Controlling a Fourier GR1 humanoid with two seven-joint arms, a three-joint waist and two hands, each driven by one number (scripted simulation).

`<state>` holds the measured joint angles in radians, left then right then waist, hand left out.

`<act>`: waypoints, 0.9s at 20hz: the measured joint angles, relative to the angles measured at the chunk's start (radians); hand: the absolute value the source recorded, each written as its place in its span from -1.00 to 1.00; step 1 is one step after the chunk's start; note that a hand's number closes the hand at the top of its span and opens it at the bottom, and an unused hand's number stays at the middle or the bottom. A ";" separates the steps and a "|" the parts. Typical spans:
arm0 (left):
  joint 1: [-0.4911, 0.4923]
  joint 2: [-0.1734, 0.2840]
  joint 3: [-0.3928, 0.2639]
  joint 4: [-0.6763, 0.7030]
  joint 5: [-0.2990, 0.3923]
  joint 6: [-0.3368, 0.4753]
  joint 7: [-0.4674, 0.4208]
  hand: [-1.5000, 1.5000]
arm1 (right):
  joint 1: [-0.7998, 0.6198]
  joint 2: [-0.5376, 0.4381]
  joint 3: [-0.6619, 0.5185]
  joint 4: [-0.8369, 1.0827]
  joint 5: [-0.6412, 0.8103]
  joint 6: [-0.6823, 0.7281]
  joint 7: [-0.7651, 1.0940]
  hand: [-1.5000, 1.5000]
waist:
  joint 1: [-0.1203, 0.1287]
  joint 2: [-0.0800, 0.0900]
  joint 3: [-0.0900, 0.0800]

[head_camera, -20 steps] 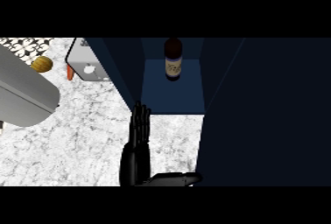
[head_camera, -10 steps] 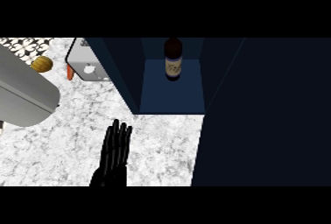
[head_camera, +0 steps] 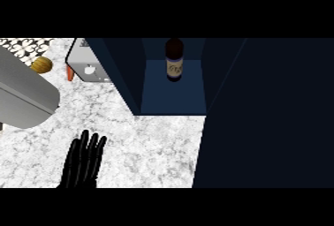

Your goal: Pick up the wine, place it into the cabinet and close the cabinet

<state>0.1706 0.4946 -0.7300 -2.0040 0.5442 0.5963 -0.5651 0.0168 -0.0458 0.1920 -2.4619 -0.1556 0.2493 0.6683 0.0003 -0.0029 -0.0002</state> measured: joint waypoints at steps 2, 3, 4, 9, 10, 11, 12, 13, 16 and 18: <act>0.024 0.023 0.026 -0.015 0.016 -0.025 -0.007 -1.00 | 0.021 0.013 0.033 0.000 -0.008 -0.001 0.024 1.00 | 0.001 0.000 0.000; 0.043 0.038 0.037 -0.031 0.023 -0.037 -0.013 -1.00 | 0.038 0.018 0.048 0.000 -0.011 0.002 0.028 1.00 | 0.002 0.000 0.000; 0.048 0.050 0.057 -0.037 0.033 -0.045 -0.011 -1.00 | 0.050 0.027 0.078 0.003 -0.012 -0.003 0.044 1.00 | 0.000 -0.001 0.000; 0.124 0.120 0.177 -0.080 0.107 -0.127 -0.038 -1.00 | 0.095 0.046 0.176 0.018 -0.015 -0.015 0.064 1.00 | 0.004 -0.002 0.000; 0.146 0.129 0.194 -0.083 0.118 -0.146 -0.051 -1.00 | 0.096 0.046 0.206 0.019 -0.015 -0.011 0.069 1.00 | 0.005 -0.002 0.000; 0.152 0.138 0.222 -0.087 0.134 -0.155 -0.050 -1.00 | 0.095 0.046 0.243 0.020 -0.012 -0.006 0.072 1.00 | 0.005 -0.003 0.000; 0.155 0.148 0.247 -0.090 0.149 -0.167 -0.049 -1.00 | 0.085 0.046 0.276 0.020 -0.010 -0.005 0.075 1.00 | 0.004 -0.003 -0.001; 0.173 0.160 0.267 -0.109 0.160 -0.175 -0.047 -1.00 | 0.092 0.045 0.307 0.021 -0.007 0.003 0.066 1.00 | 0.005 -0.003 0.000; 0.216 0.187 0.333 -0.109 0.203 -0.230 -0.054 -1.00 | 0.085 0.046 0.383 0.009 0.004 -0.014 0.088 1.00 | 0.006 -0.004 -0.001; 0.229 0.205 0.392 -0.088 0.237 -0.270 -0.055 -1.00 | 0.083 0.046 0.429 0.004 0.028 -0.035 0.089 1.00 | 0.004 -0.004 -0.001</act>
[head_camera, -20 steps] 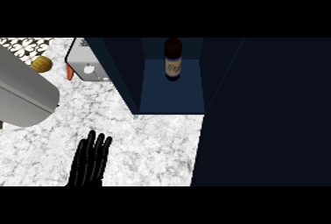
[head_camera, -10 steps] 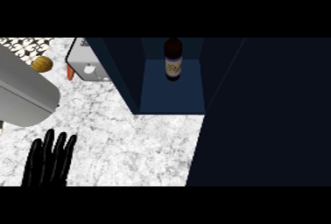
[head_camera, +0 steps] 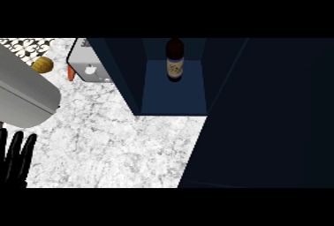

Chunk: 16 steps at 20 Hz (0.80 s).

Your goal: Pick up the wine, place it into the cabinet and close the cabinet

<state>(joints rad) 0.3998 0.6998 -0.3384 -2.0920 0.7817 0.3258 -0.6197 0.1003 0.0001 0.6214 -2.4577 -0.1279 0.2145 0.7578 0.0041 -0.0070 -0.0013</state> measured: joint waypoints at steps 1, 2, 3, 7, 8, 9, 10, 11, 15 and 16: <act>0.012 0.015 0.028 -0.002 0.014 -0.014 0.005 -1.00 | -0.012 0.000 0.027 -0.001 0.019 -0.025 0.005 1.00 | 0.001 0.000 0.000; 0.013 0.021 0.048 0.004 0.025 -0.026 0.011 -1.00 | -0.022 0.000 0.060 -0.002 0.041 -0.051 0.001 1.00 | 0.000 0.000 0.000; 0.012 0.026 0.059 0.004 0.026 -0.030 0.020 -1.00 | -0.037 -0.002 0.086 -0.001 0.061 -0.072 0.002 1.00 | -0.001 0.000 0.000; 0.023 0.040 0.113 0.020 0.052 -0.078 0.030 -1.00 | -0.036 -0.029 0.127 -0.006 0.117 -0.167 -0.011 1.00 | -0.003 -0.002 -0.001; 0.023 0.048 0.134 0.026 0.065 -0.094 0.035 -1.00 | -0.034 -0.035 0.132 -0.007 0.124 -0.188 -0.016 1.00 | -0.003 -0.003 -0.001; 0.029 0.056 0.151 0.030 0.074 -0.112 0.036 -1.00 | -0.045 -0.043 0.134 -0.005 0.127 -0.206 -0.023 1.00 | 0.000 -0.003 -0.001; 0.031 0.063 0.166 0.035 0.084 -0.128 0.041 -1.00 | -0.059 -0.041 0.147 0.003 0.136 -0.230 -0.023 1.00 | 0.000 -0.003 -0.001; 0.032 0.064 0.171 0.035 0.088 -0.132 0.046 -1.00 | -0.078 -0.039 0.166 0.015 0.151 -0.262 -0.027 1.00 | 0.001 -0.003 -0.002; 0.043 0.085 0.218 0.041 0.116 -0.179 0.065 -1.00 | -0.173 -0.056 0.218 0.042 0.210 -0.371 -0.025 1.00 | 0.006 -0.003 -0.002; 0.047 0.087 0.226 0.039 0.124 -0.186 0.072 -1.00 | -0.192 -0.068 0.227 0.042 0.225 -0.396 -0.021 1.00 | 0.007 -0.003 -0.002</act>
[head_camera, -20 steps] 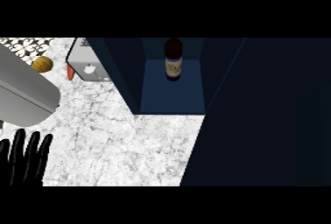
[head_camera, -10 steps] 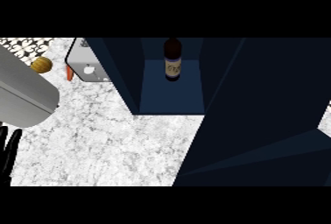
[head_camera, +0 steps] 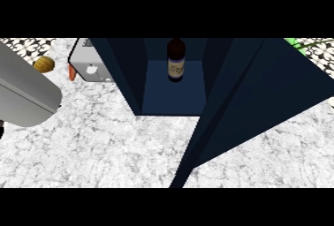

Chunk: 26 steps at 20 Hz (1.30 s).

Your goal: Pick up the wine, place it into the cabinet and close the cabinet

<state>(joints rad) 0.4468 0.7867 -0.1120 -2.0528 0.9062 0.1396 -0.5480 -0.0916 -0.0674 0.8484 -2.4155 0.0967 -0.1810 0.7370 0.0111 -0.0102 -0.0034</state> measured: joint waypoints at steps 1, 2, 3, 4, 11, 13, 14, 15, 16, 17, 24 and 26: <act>-0.006 0.003 0.013 0.004 0.015 -0.008 0.010 -1.00 | -0.020 -0.013 0.006 0.003 0.008 -0.022 -0.005 1.00 | 0.000 0.001 0.000; -0.016 0.002 0.012 0.003 0.019 -0.003 0.021 -1.00 | -0.043 -0.026 0.012 0.005 0.018 -0.039 -0.003 1.00 | -0.002 0.001 0.000; -0.023 -0.001 0.013 0.008 0.023 -0.007 0.028 -1.00 | -0.065 -0.037 0.019 0.007 0.027 -0.060 -0.001 1.00 | -0.002 0.001 0.000; -0.033 -0.001 0.018 0.017 0.032 -0.015 0.035 -1.00 | -0.090 -0.049 0.025 0.011 0.035 -0.080 0.000 1.00 | -0.002 0.002 0.000; -0.098 -0.020 0.018 0.027 0.046 -0.015 0.083 -1.00 | -0.259 -0.122 0.060 0.038 0.021 -0.198 0.040 1.00 | 0.005 0.007 -0.001; -0.105 -0.024 0.018 0.028 0.048 -0.023 0.091 -1.00 | -0.310 -0.127 0.051 0.052 -0.012 -0.223 0.045 1.00 | 0.013 0.009 0.000; -0.107 -0.031 0.010 0.028 0.040 -0.021 0.091 -1.00 | -0.332 -0.127 0.049 0.060 -0.031 -0.240 0.043 1.00 | 0.015 0.010 0.000; -0.118 -0.038 0.003 0.032 0.036 -0.018 0.093 -1.00 | -0.361 -0.119 0.033 0.079 -0.052 -0.252 0.040 1.00 | 0.017 0.011 0.000; -0.130 -0.041 0.002 0.033 0.039 -0.013 0.101 -1.00 | -0.387 -0.118 0.029 0.092 -0.073 -0.268 0.036 1.00 | 0.019 0.012 0.000; -0.141 -0.043 0.003 0.033 0.042 -0.012 0.108 -1.00 | -0.419 -0.109 0.013 0.116 -0.098 -0.273 0.030 1.00 | 0.022 0.014 0.000; -0.161 -0.074 -0.010 0.028 0.024 0.010 0.130 -1.00 | -0.767 0.030 -0.130 0.434 -0.232 -0.335 -0.009 1.00 | 0.032 0.014 0.001; -0.170 -0.080 -0.006 0.023 0.020 0.022 0.142 -1.00 | -0.848 0.044 -0.168 0.535 -0.268 -0.341 -0.044 1.00 | 0.031 0.014 0.001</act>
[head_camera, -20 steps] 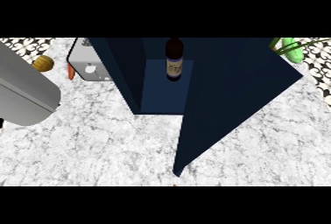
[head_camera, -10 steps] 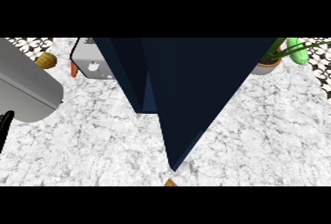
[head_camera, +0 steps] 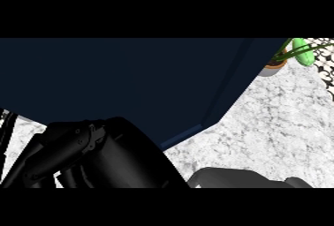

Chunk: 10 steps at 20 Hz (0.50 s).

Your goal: Pick up the wine, place it into the cabinet and close the cabinet

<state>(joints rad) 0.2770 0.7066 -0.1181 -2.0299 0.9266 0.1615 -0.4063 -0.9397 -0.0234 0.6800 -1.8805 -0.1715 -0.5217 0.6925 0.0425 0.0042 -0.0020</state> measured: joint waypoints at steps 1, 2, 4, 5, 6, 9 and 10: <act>-0.002 -0.003 0.002 0.005 -0.003 -0.002 0.001 -1.00 | -0.050 0.005 -0.020 0.048 -0.021 -0.011 -0.010 1.00 | 0.001 0.000 0.000; -0.007 -0.009 0.003 0.024 -0.008 -0.008 -0.002 -1.00 | -0.088 0.009 -0.049 0.091 -0.032 0.002 -0.018 1.00 | -0.002 0.000 0.000; -0.008 -0.013 0.012 0.029 -0.002 -0.014 0.008 -1.00 | -0.140 0.014 -0.072 0.182 -0.026 0.029 -0.060 1.00 | -0.006 0.000 0.000; -0.004 -0.017 0.012 0.028 -0.006 -0.015 0.009 -1.00 | -0.160 0.015 -0.078 0.229 -0.018 0.037 -0.082 1.00 | -0.007 0.000 0.000; -0.005 -0.015 0.027 0.029 0.000 -0.018 0.013 -1.00 | -0.187 0.017 -0.096 0.269 -0.010 0.052 -0.092 1.00 | -0.009 -0.001 0.000; -0.011 -0.027 0.032 0.029 -0.013 -0.015 0.020 -1.00 | -0.238 0.016 -0.157 0.393 -0.006 0.100 -0.149 1.00 | -0.013 -0.001 0.000; -0.009 -0.032 0.033 0.024 -0.018 -0.015 0.022 -1.00 | -0.253 0.017 -0.168 0.429 -0.005 0.101 -0.160 1.00 | -0.014 -0.001 0.001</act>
<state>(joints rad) 0.2679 0.6748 -0.0854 -2.0060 0.9082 0.1469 -0.3839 -1.1927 -0.0060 0.5119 -1.4514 -0.1769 -0.4206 0.5324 0.0283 0.0033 -0.0014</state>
